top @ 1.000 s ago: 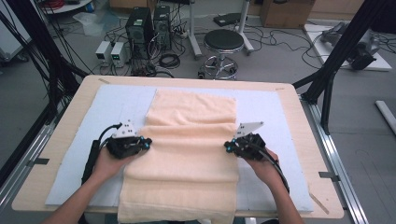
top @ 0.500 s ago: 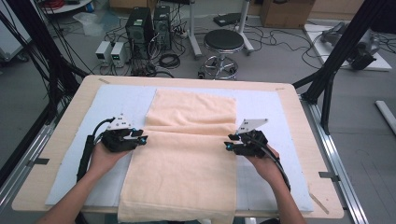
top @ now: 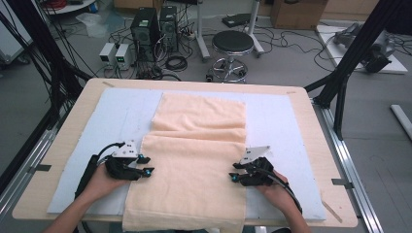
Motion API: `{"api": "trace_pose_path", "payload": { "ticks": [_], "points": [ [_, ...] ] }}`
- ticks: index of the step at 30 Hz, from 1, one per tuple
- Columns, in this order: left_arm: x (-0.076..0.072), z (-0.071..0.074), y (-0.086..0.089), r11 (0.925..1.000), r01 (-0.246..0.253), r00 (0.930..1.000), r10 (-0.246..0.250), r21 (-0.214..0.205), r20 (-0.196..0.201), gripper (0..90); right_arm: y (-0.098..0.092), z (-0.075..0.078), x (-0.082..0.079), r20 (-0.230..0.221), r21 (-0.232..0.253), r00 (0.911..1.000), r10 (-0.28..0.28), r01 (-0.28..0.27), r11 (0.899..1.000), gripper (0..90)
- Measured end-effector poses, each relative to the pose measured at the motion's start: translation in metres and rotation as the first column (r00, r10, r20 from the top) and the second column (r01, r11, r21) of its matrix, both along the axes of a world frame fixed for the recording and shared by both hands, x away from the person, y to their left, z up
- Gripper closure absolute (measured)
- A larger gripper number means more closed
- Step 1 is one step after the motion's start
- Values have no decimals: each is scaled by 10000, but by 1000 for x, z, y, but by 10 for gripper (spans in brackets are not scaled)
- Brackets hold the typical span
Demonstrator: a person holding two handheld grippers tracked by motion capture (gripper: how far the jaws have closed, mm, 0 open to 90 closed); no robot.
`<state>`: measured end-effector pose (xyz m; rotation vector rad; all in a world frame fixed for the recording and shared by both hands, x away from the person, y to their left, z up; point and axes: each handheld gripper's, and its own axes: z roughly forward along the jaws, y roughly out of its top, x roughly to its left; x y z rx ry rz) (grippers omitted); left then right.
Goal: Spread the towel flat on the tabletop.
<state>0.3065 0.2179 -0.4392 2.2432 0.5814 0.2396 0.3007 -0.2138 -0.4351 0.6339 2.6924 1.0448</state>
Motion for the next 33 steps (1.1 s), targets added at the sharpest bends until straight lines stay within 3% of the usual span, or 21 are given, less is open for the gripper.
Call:
{"api": "trace_pose_path", "payload": {
  "ticks": [2, 5, 11, 16, 22, 25, 27, 29, 33],
  "points": [
    [-1, 1, 1, 9999, 95, 9999, -96, -74, -130, 674, -1, -1, 1, -257, 206, 9997, -32, 38, 9998, 695],
    [-5, 1, -1, 9996, 294, 9996, -294, 32, -53, 819, 1, 0, -1, -208, 161, 9996, 180, -177, 9997, 816],
    [-23, 5, -1, 9983, 443, 9990, -446, 373, 62, 853, 2, 5, -13, -264, 14, 9985, 470, -470, 9989, 859],
    [-58, 15, 1, 9935, 968, 9951, -977, 601, 124, 854, 0, 13, -38, -133, 303, 9958, 910, -906, 9954, 860],
    [-109, 31, 7, 9922, 1223, 9917, -1231, 227, 381, 854, -6, 28, -82, -56, 634, 9905, 1377, -1371, 9885, 859],
    [-136, 38, 8, 9893, 1453, 9887, -1456, 108, 354, 854, -8, 38, -107, -58, 757, 9827, 1851, -1841, 9800, 848],
    [-140, 40, 10, 9894, 1455, 9886, -1454, -7, 385, 837, -8, 44, -115, -64, 969, 9804, 1968, -1953, 9759, 751],
    [-138, 43, 11, 9918, 1227, 9917, -1211, -370, 422, 768, -10, 50, -115, -29, 1149, 9822, 1876, -1860, 9758, 709],
    [-111, 45, 11, 9930, 743, 9946, -671, -914, 795, 669, -6, 49, -95, 367, 645, 9876, 1524, -1545, 9859, 675]
  ]
}}
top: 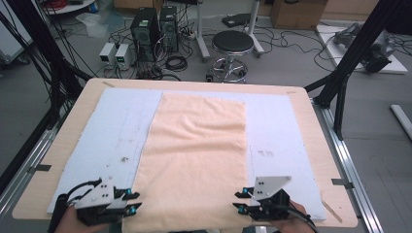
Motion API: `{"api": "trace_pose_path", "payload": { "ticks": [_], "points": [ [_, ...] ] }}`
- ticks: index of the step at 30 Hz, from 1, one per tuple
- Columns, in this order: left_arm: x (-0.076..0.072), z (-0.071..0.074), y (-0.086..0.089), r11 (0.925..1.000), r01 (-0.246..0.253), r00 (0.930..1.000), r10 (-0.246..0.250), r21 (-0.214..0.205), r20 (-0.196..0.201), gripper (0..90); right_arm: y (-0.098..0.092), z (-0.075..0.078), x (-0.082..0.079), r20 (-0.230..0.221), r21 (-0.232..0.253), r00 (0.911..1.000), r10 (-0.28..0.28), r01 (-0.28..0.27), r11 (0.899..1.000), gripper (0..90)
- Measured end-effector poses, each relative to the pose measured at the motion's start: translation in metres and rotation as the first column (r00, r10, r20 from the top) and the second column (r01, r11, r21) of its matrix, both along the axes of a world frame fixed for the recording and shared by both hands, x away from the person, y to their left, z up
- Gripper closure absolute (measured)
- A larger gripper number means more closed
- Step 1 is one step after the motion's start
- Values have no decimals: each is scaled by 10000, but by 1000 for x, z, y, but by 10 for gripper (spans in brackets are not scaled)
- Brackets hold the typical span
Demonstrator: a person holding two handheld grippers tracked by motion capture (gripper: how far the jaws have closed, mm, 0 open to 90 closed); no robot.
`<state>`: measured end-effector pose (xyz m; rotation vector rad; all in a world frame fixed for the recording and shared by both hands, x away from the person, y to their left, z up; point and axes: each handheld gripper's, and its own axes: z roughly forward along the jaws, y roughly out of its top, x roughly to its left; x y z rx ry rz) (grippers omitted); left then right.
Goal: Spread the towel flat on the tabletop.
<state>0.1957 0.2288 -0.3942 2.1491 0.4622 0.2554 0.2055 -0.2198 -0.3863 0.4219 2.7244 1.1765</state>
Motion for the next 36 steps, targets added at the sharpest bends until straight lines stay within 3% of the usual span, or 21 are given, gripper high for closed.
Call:
{"api": "trace_pose_path", "payload": {
  "ticks": [3, 5, 8, 11, 13, 15, 18, 20, 27, 31, 34, 36],
  "points": [
    [29, -7, -8, 9996, -215, 9998, 214, 177, 30, 629, 6, -12, 22, 12, -221, 9998, -206, 207, 9995, 629],
    [45, -14, -13, 9988, -271, 9996, 274, 412, -79, 613, 8, -26, 38, -291, -344, 9990, -327, 317, 9989, 606],
    [63, -28, -18, 9962, -325, 9983, 364, 809, -465, 582, 11, -44, 55, -680, -667, 9962, -547, 501, 9965, 574],
    [71, -42, -20, 9920, -190, 9940, 321, 1247, -1042, 574, 11, -48, 61, -814, -504, 9951, -558, 518, 9974, 610],
    [70, -44, -17, 9949, -237, 9953, 327, 979, -909, 611, 10, -49, 61, -789, -467, 9951, -600, 564, 9973, 663],
    [68, -44, -16, 9957, -254, 9942, 345, 893, -1016, 721, 9, -50, 60, -806, -398, 9948, -620, 589, 9975, 767],
    [63, -42, -19, 9945, -267, 9948, 364, 1013, -950, 837, 9, -48, 59, -745, -496, 9965, -382, 345, 9982, 846],
    [60, -42, -20, 9938, -262, 9955, 358, 1082, -878, 854, 9, -47, 58, -738, -582, 9970, -251, 209, 9981, 858],
    [42, -38, -22, 9929, 237, 9929, -98, 1162, -1187, 860, 4, -41, 41, -807, -666, 9967, 38, -92, 9977, 862],
    [31, -33, -24, 9934, 549, 9928, -436, 1003, -1113, 853, -2, -37, 26, -852, -547, 9960, 266, -313, 9980, 851],
    [32, -28, -22, 9978, 347, 9948, -290, 569, -974, 770, -8, -31, 22, -741, -212, 9972, 124, -140, 9997, 780],
    [39, -25, -21, 9991, 48, 9979, -21, 416, -652, 674, -11, -26, 26, -565, -99, 9981, -250, 245, 9997, 740]
  ]
}}
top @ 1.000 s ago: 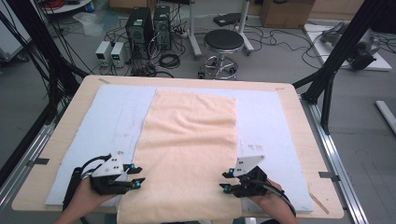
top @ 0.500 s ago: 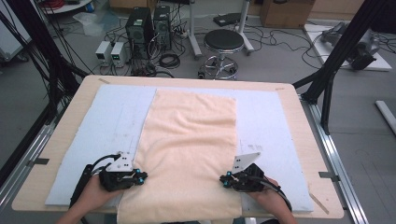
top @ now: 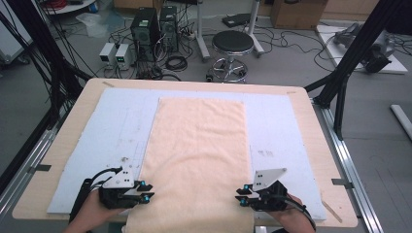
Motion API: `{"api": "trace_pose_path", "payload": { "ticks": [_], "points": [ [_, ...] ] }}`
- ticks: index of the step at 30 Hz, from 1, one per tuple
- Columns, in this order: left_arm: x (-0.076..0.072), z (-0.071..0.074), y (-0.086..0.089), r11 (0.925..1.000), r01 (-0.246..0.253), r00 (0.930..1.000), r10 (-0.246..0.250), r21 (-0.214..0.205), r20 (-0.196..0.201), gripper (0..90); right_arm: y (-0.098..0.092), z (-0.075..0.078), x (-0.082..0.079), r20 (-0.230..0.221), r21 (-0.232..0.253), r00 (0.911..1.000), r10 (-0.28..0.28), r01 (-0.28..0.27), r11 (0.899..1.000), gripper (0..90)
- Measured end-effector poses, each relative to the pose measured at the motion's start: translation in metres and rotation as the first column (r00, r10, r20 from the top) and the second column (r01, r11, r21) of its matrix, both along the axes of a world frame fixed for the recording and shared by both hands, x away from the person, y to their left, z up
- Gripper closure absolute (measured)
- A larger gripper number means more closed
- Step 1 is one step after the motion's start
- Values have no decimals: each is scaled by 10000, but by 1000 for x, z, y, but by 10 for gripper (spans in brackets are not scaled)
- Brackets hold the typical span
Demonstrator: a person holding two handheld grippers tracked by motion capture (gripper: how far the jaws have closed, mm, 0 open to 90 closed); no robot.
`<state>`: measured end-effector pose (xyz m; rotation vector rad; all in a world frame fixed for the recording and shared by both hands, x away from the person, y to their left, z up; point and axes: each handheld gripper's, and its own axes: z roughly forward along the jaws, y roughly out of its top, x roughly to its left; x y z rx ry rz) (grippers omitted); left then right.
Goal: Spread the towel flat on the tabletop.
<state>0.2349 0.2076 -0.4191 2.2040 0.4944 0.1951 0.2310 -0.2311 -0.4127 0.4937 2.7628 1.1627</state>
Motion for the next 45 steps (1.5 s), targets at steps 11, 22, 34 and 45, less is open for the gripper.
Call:
{"api": "trace_pose_path", "payload": {
  "ticks": [11, 22, 34, 45],
  "points": [
    [60, -5, -15, 9930, -1159, 9922, 1168, -205, 438, 520, 19, -9, 59, 344, -128, 9925, -1171, 1176, 9930, 620],
    [86, -21, -10, 9794, -1985, 9800, 1989, 382, -58, 531, 14, -24, 80, 26, -222, 9829, -1842, 1842, 9826, 613],
    [82, -19, -5, 9792, -1939, 9810, 1941, 596, 35, 539, 10, -25, 67, 6, -31, 9778, -2095, 2095, 9778, 633],
    [77, -22, 7, 9799, -1942, 9809, 1944, 457, 18, 526, 12, -26, 63, 158, -172, 9786, -2054, 2057, 9785, 596]
  ]
}}
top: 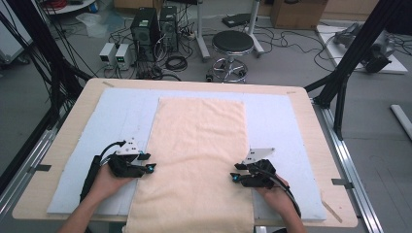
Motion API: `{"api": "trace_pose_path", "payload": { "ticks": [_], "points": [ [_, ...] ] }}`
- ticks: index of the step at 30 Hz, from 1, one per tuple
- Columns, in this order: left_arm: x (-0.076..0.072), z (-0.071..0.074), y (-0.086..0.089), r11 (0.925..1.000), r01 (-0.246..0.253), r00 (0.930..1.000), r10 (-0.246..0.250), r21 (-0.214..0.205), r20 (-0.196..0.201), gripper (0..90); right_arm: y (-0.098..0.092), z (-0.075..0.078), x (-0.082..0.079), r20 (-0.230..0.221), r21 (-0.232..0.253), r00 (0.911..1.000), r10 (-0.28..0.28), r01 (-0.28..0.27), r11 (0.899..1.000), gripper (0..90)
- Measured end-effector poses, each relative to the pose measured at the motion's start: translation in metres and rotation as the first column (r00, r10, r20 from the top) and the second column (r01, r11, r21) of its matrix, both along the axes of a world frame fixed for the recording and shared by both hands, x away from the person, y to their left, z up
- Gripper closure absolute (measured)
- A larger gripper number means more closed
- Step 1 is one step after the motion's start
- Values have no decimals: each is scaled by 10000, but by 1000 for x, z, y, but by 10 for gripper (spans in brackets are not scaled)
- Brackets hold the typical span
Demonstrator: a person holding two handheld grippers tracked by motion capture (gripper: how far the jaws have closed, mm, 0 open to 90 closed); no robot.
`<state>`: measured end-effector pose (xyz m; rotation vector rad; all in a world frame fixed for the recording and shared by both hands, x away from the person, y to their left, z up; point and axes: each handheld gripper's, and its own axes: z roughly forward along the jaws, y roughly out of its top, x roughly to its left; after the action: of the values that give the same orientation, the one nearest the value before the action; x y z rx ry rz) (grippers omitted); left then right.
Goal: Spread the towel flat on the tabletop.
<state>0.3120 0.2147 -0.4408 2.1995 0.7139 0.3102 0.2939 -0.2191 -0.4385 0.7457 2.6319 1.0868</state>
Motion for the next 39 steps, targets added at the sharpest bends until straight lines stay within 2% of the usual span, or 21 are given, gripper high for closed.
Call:
{"api": "trace_pose_path", "payload": {
  "ticks": [6, 10, 14, 20, 25, 31, 35, 39],
  "points": [
    [-4, 2, 3, 9999, 23, 10000, -24, 164, 74, 534, 0, 1, -3, -27, -26, 10000, 31, -31, 10000, 579],
    [-5, 4, 5, 9995, -64, 9998, 58, 307, 184, 513, -1, 4, -5, -26, 275, 9997, 245, -244, 9993, 557],
    [-5, 3, 7, 9995, -136, 9999, 134, 268, 86, 492, 3, 1, -6, -40, -64, 9994, 357, -357, 9993, 547],
    [-3, 4, 11, 9994, -351, 9994, 351, 77, 5, 421, 2, 1, -3, -88, 12, 9992, 401, -401, 9992, 511],
    [-1, 6, 13, 9986, -486, 9988, 486, -218, -9, 318, 1, 5, 4, 71, 566, 10000, -65, 61, 9984, 409],
    [-1, 10, 13, 9974, -628, 9979, 633, -364, 120, 222, 3, 8, 15, 150, 836, 9975, -691, 676, 9942, 261],
    [-3, 12, 12, 9960, -763, 9969, 770, -456, 139, 191, 4, 11, 20, 215, 1148, 9949, -984, 954, 9888, 215],
    [-4, 15, 12, 9964, -734, 9970, 743, -433, 194, 181, 3, 10, 22, 234, 1046, 9943, -1036, 1007, 9894, 195]
  ]
}}
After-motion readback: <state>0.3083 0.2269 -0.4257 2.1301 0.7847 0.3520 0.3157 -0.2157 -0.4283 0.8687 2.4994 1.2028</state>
